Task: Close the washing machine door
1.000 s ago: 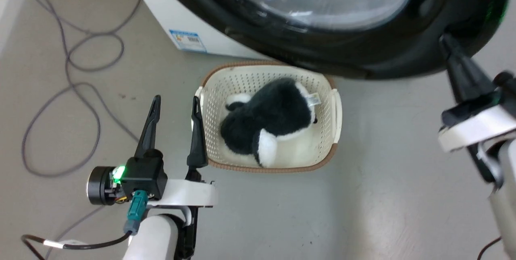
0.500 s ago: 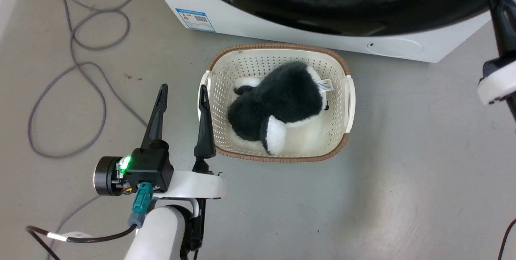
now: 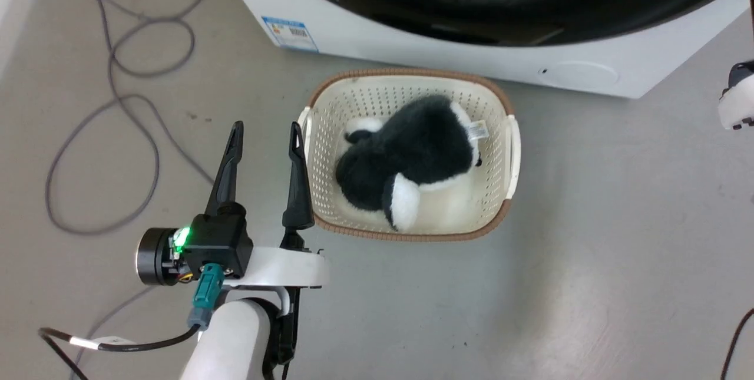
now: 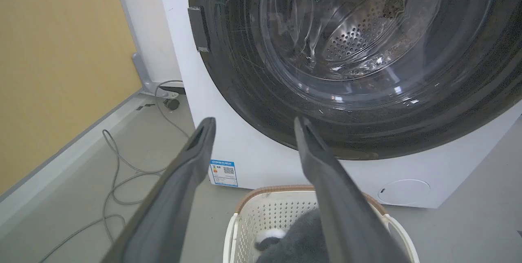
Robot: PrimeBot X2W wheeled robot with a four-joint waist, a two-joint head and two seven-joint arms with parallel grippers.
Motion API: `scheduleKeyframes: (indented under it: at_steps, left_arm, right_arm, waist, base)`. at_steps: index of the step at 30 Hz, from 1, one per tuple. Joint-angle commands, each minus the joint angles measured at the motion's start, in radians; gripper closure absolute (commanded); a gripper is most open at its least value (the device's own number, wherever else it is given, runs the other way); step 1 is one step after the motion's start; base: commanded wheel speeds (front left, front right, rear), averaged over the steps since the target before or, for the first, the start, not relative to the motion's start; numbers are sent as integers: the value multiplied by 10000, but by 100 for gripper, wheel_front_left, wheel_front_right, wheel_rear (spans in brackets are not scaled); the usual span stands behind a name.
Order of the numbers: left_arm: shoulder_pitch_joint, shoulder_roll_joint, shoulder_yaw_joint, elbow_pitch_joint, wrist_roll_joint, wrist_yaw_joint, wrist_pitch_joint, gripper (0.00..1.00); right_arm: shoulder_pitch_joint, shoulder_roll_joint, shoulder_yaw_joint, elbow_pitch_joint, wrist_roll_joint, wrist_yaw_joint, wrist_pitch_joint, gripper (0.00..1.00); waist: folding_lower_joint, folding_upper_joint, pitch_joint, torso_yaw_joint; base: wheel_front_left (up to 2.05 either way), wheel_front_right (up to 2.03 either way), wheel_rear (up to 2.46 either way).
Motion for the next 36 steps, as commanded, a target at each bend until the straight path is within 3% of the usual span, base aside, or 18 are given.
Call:
scheduleKeyframes:
  at_steps: [1, 16, 31, 32, 34, 35, 36]
  left_arm:
    - [104, 1, 70, 41, 49, 33, -44, 0]
    - [1410, 5, 980, 554, 526, -334, -44, 0]
    - [2876, 38, 1390, 761, 725, -534, -44, 0]
    - [2970, 40, 1412, 751, 731, -549, -44, 0]
    - [3111, 47, 1430, 700, 786, -562, -44, 0]
    - [3171, 52, 1433, 673, 825, -556, -44, 0]
    - [3230, 53, 1437, 650, 852, -552, -44, 0]
  right_arm:
    - [253, 80, -146, -215, -25, -17, -34, 100]
    - [3804, 1641, -1150, -4427, -575, -17, -34, 100]
    - [7044, 3247, -733, -4937, -119, -17, -34, 100]
    - [7259, 3305, -678, -4895, 11, -17, -34, 90]
    - [7612, 3382, -559, -4876, 224, -17, -34, 54]
    - [7766, 3407, -484, -4867, 281, -17, -34, 0]
    - [7906, 3425, -424, -4857, 281, -17, -34, 0]
  waist:
    - [-1, 0, -241, -114]
    - [-1, 0, -2608, -1206]
    - [-1, 0, -4384, -2069]
    - [-1, 0, -4482, -2114]
    - [-1, 0, -4605, -2179]
    - [-1, 0, -4665, -2205]
    - [-1, 0, -4713, -2224]
  base:
    - [0, 0, 0]
    - [0, 0, 0]
    - [0, 0, 0]
    - [0, 0, 0]
    - [0, 0, 0]
    - [0, 0, 0]
    - [0, 0, 0]
